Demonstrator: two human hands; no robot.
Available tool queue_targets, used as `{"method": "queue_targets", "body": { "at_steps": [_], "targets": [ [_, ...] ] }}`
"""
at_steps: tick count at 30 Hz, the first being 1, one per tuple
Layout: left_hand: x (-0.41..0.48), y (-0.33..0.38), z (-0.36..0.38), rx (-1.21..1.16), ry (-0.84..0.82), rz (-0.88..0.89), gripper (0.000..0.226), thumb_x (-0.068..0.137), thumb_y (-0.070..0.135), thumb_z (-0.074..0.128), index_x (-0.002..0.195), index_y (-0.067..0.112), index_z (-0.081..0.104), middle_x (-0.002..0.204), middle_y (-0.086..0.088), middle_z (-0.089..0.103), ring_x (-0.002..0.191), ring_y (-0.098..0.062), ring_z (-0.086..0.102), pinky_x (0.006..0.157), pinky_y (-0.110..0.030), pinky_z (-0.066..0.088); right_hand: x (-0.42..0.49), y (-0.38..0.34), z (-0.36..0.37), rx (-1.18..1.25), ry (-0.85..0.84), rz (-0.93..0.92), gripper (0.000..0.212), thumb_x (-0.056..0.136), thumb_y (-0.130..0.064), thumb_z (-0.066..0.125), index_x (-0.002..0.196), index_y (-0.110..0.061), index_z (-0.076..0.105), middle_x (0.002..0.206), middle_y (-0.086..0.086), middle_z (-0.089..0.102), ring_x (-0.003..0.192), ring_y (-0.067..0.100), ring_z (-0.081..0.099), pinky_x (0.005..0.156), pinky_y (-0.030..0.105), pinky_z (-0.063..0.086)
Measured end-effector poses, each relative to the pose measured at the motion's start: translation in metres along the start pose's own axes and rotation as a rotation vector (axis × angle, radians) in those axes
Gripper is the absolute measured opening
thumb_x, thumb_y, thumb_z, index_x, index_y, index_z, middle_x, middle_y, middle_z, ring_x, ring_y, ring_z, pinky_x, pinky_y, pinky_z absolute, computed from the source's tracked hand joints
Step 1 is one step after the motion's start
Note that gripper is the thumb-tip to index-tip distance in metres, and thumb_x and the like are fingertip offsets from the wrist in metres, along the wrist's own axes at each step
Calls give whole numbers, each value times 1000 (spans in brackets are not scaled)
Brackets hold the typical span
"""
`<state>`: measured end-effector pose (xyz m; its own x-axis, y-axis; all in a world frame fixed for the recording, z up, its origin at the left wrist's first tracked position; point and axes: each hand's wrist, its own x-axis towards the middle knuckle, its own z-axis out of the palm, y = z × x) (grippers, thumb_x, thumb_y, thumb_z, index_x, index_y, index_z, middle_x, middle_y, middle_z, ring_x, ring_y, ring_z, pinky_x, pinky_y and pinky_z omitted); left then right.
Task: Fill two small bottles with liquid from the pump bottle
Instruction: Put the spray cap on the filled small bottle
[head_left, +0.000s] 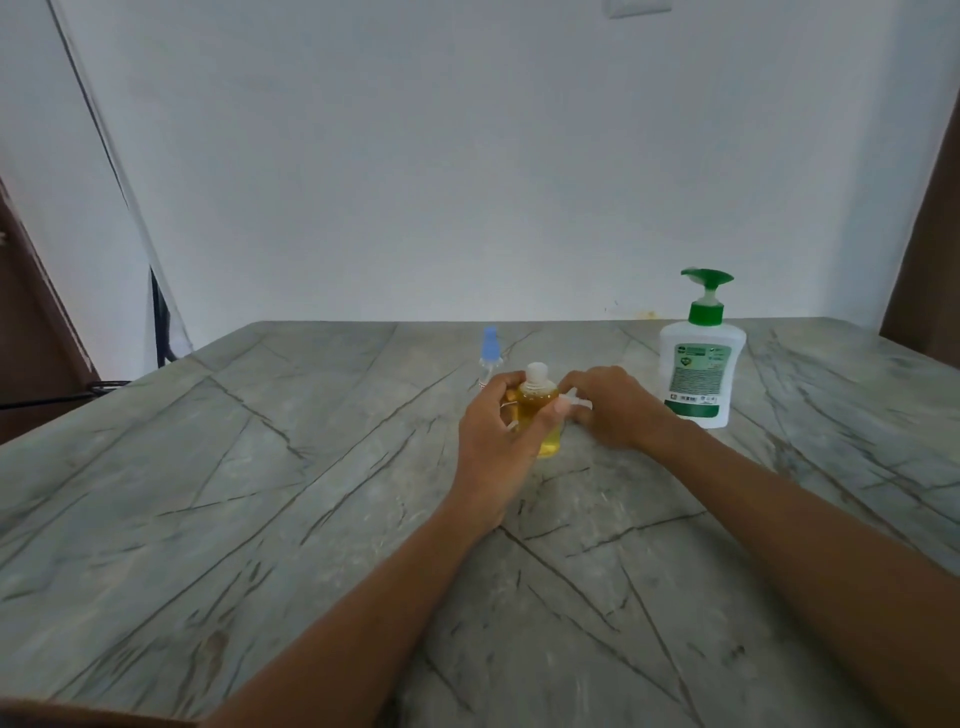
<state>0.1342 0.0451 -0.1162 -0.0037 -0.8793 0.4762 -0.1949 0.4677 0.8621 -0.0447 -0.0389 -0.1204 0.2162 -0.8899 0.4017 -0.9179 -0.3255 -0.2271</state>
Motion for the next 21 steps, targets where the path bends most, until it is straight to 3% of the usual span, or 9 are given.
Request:
{"method": "queue_targets", "body": {
  "at_steps": [3, 9, 10, 13, 16, 21],
  "targets": [
    [1, -2, 0, 5, -7, -14, 43, 77, 46, 74, 114, 37, 55, 113, 12, 61, 104, -7, 60, 87, -26, 53, -17, -1, -27, 38, 78, -17, 24, 90, -27, 64, 112, -21, 67, 102, 6, 69, 89, 18, 62, 77, 26, 45],
    [0, 0, 1, 26, -23, -17, 51, 74, 48, 76, 118, 28, 59, 111, 10, 64, 103, -6, 61, 90, -32, 54, -69, -16, -108, 271, 273, 24, 14, 89, -30, 67, 103, -30, 70, 96, -18, 69, 85, -5, 63, 72, 3, 42],
    [-1, 1, 1, 30, -26, -17, 51, 74, 47, 76, 118, 27, 59, 111, 10, 64, 102, -6, 61, 91, -31, 53, -75, -19, -120, 334, 309, 31, 15, 87, -31, 69, 102, -32, 69, 95, -20, 69, 84, -7, 64, 75, 3, 44],
    [-4, 4, 0, 37, -33, -16, 50, 74, 45, 77, 117, 28, 58, 110, 11, 64, 102, -5, 61, 91, -26, 52, -89, -29, -149, 567, 379, 35, 18, 82, -27, 74, 100, -30, 70, 93, -13, 73, 84, 4, 70, 79, 23, 55],
    [-7, 6, -1, 45, -43, -13, 44, 74, 42, 78, 112, 33, 57, 106, 15, 63, 101, -3, 60, 87, -20, 49, -95, -37, -167, 617, 423, -6, 14, 83, -25, 73, 97, -28, 73, 90, -6, 75, 83, 17, 71, 79, 34, 56],
    [-9, 9, -2, 40, -39, 0, 43, 74, 39, 78, 111, 34, 57, 103, 19, 62, 100, 1, 59, 87, -18, 47, -93, -43, -175, 477, 396, -73, 13, 85, -24, 71, 97, -27, 73, 91, -9, 74, 79, 8, 71, 73, 23, 56]
  ]
}}
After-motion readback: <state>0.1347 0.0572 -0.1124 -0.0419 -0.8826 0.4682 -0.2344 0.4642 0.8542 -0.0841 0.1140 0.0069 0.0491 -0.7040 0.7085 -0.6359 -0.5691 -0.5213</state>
